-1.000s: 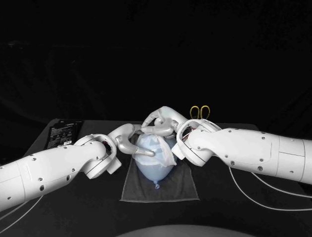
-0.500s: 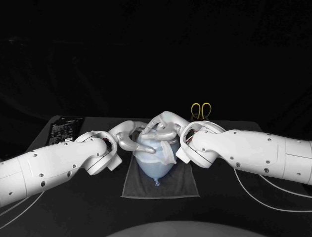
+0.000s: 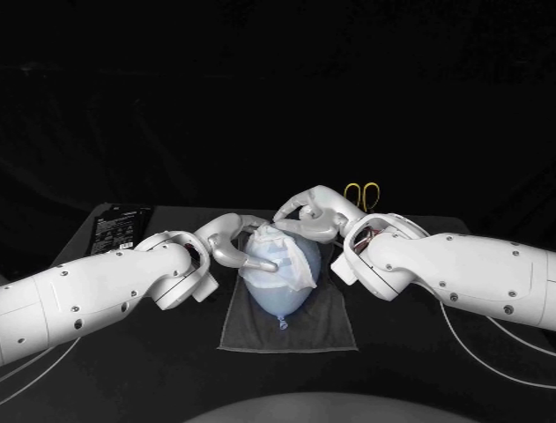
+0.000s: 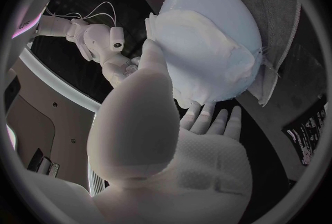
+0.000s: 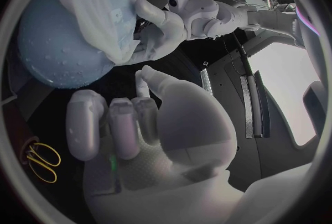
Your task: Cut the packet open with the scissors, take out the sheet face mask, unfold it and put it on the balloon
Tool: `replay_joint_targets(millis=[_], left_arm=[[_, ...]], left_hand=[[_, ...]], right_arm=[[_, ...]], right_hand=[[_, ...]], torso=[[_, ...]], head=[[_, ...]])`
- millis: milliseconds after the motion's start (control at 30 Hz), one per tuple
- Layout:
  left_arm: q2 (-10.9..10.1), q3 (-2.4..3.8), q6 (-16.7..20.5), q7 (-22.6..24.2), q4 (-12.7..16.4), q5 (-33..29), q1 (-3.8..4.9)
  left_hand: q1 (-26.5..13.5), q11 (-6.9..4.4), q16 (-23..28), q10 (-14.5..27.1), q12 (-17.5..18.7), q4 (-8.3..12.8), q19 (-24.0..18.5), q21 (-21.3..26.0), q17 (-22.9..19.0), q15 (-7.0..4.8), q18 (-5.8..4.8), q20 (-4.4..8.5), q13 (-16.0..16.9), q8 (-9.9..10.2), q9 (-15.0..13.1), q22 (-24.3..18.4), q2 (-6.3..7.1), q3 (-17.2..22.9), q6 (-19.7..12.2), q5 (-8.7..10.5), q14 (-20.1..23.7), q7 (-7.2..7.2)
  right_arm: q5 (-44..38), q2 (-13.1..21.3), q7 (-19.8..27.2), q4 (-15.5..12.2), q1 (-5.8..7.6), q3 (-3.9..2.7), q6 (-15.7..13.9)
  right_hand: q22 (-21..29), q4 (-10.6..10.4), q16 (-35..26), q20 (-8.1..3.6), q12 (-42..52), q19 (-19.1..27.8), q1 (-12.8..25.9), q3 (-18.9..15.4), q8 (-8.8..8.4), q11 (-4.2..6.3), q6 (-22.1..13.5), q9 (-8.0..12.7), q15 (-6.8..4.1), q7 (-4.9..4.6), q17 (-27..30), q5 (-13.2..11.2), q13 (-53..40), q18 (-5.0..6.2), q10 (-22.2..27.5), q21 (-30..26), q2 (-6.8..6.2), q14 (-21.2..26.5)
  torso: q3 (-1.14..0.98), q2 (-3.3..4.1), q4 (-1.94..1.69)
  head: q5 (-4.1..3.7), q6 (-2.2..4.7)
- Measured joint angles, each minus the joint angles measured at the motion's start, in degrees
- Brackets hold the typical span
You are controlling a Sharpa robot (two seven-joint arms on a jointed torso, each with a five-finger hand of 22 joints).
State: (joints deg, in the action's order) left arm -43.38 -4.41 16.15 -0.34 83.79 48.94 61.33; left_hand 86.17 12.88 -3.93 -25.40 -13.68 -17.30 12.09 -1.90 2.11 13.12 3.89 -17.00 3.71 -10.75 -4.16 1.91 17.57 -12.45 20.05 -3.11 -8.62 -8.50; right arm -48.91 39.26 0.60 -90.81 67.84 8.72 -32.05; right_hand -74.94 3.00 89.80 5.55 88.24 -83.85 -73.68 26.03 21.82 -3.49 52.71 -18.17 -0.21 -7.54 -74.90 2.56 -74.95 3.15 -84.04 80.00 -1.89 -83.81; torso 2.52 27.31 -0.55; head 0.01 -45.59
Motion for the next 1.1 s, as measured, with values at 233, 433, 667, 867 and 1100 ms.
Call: replay_joint_targets(millis=[233,433,667,867,1100], left_arm=[[-0.14,0.00,0.00,-0.03,0.14,0.00,0.00],[-0.11,0.00,0.00,-0.06,0.23,0.00,0.00],[-0.07,0.00,0.01,-0.09,0.36,-0.01,0.00],[0.11,0.00,0.01,-0.11,0.34,-0.01,0.01],[0.17,0.02,0.01,-0.12,0.31,-0.01,0.01]], left_hand=[[0.00,0.00,0.00,0.00,0.05,0.00,0.00,0.00,0.00,0.00,0.00,0.00,-0.02,0.00,0.00,0.00,0.00,0.00,0.00,0.00,0.00,0.00],[0.00,0.00,0.00,0.00,0.06,0.00,0.00,0.00,0.00,0.00,0.00,0.00,-0.04,0.00,0.01,0.00,0.00,0.00,0.00,0.00,0.00,0.00],[0.00,0.00,0.00,0.00,0.11,0.00,0.00,0.00,0.00,0.00,0.00,0.00,-0.06,0.00,-0.04,0.00,0.00,0.00,0.00,0.00,0.00,0.00],[0.00,0.00,0.00,0.00,-0.08,0.00,0.00,0.00,0.00,0.00,0.00,0.00,-0.06,0.00,-0.04,0.00,0.00,0.00,0.00,0.00,0.00,0.00],[0.00,0.00,0.00,0.01,-0.08,0.00,0.00,0.00,0.00,0.00,-0.01,0.00,-0.05,0.00,-0.04,0.00,0.00,0.00,0.00,0.00,0.00,0.00]], right_arm=[[-1.93,0.87,0.64,1.07,0.85,-0.50,1.39],[-5.45,-0.97,-1.53,4.56,1.72,-0.68,6.84],[-10.86,-3.73,-4.55,5.63,1.88,-0.69,12.12],[-14.60,-5.51,-7.19,6.29,1.94,-0.69,13.49],[-16.92,-6.60,-9.76,6.86,1.96,-0.64,13.22]], right_hand=[[-0.01,0.54,-0.01,-0.20,1.11,-0.18,0.00,0.89,-0.33,0.42,0.75,0.17,-0.20,0.16,-0.01,0.44,0.01,-0.69,0.01,1.31,0.00,0.20],[-0.01,1.56,-0.05,-0.20,1.57,-0.17,-0.30,1.91,-0.34,0.42,1.37,0.30,-0.20,0.17,-0.02,0.44,0.05,-0.69,0.01,3.04,0.30,0.20],[0.01,1.71,-0.20,-0.20,1.58,-0.16,1.37,2.06,-1.29,0.42,1.62,0.51,-0.20,0.23,-0.05,0.44,0.04,-0.69,0.01,3.82,-0.56,0.20],[0.03,0.38,0.00,-0.20,1.57,-0.16,4.51,0.19,-2.63,0.42,1.52,1.09,-0.20,0.14,-0.05,0.44,0.01,-0.70,0.01,3.82,-2.62,0.20],[0.02,-0.79,0.00,-0.20,1.55,-0.15,5.91,-1.29,-3.54,0.42,1.05,1.44,-0.20,-0.33,-0.04,0.44,0.00,-0.70,0.02,3.81,-3.76,0.20]], torso=[[-0.01,0.00,0.01],[-0.02,-0.01,-0.01],[-0.02,0.05,-0.04],[0.03,-0.01,-0.04],[0.01,-0.03,-0.02]], head=[[0.38,-0.29],[0.57,-0.64],[0.77,-1.05],[0.92,-1.37],[1.14,-1.53]])
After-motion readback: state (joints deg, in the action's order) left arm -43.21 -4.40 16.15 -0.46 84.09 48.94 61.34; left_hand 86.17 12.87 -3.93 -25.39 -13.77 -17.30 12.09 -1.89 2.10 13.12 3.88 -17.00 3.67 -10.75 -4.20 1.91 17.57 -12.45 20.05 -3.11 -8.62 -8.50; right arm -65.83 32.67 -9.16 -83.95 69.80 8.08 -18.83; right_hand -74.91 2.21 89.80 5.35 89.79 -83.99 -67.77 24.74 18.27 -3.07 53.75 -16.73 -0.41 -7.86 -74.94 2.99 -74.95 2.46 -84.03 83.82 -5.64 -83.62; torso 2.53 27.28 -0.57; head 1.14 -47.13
